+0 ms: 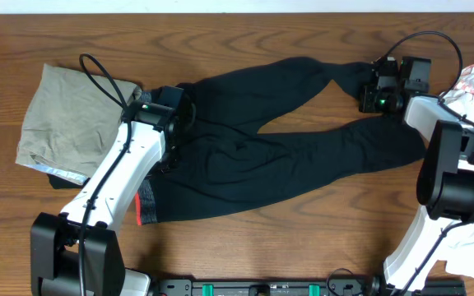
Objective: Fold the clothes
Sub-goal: 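Stretch the leggings flat between left gripper at waistband and right gripper at legs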
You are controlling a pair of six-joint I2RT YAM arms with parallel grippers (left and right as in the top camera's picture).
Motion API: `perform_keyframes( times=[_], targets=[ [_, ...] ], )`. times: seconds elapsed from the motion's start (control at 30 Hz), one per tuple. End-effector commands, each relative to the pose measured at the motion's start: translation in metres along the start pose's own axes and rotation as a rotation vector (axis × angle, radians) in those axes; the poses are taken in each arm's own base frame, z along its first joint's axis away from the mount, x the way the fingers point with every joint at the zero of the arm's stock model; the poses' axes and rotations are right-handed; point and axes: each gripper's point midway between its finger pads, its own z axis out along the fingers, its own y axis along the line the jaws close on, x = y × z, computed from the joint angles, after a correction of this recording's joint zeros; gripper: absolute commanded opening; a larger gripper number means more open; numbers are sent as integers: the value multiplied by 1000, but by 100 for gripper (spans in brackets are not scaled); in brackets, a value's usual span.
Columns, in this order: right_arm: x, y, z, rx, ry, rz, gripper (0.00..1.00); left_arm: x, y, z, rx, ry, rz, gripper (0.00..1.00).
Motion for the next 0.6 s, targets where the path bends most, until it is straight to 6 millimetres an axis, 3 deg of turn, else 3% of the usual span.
perform_keyframes(
  times=[0.0,0.13,0.27,0.4,0.57],
  targets=[
    [-4,0,-24,57,13,16,1,-1,4,-2,-4,-10,-9,13],
    [-30,16,-86,81,-48,-3,1,-1,3,-2,-3,-12,-9,13],
    [-37,40,-156,83,-87,-15,1,-3,2,-2,1,-18,-12,13],
    [-44,58,-212,87,-169,-13,1,-4,1,-2,6,-24,-14,13],
    [-46,64,-229,85,-200,14,1,-6,0,-2,10,-31,-17,13]
  ],
)
